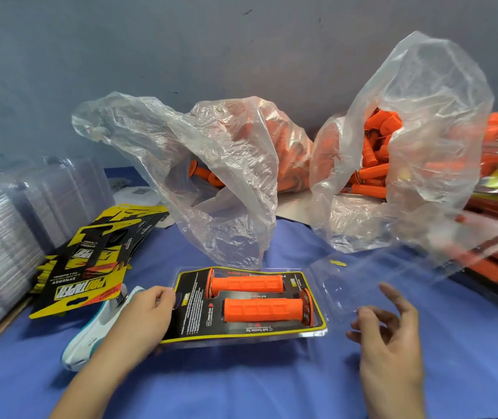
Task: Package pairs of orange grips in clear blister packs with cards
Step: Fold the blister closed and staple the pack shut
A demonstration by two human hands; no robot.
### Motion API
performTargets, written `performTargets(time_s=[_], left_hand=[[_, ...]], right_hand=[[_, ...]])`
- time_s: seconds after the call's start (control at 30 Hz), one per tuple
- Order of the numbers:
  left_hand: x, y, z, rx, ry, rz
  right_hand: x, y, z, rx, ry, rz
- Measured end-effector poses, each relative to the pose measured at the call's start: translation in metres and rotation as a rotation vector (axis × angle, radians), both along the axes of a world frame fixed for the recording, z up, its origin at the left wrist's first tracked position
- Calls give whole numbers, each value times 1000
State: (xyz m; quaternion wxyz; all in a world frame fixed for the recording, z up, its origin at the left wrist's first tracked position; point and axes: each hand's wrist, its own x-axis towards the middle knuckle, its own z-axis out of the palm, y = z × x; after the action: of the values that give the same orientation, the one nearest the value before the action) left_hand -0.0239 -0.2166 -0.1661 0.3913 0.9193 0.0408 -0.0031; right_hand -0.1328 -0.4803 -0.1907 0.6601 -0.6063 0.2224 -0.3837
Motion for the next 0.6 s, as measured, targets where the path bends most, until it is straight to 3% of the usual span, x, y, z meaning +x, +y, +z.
performTargets(time_s=[0.37, 0.6], left_hand=[[-6, -10, -4, -195, 88, -51], [-10, -12, 3, -334, 163, -136]], right_hand=[[-9, 10, -4, -982, -74, 26], [-3, 10, -15, -1260, 22, -8]])
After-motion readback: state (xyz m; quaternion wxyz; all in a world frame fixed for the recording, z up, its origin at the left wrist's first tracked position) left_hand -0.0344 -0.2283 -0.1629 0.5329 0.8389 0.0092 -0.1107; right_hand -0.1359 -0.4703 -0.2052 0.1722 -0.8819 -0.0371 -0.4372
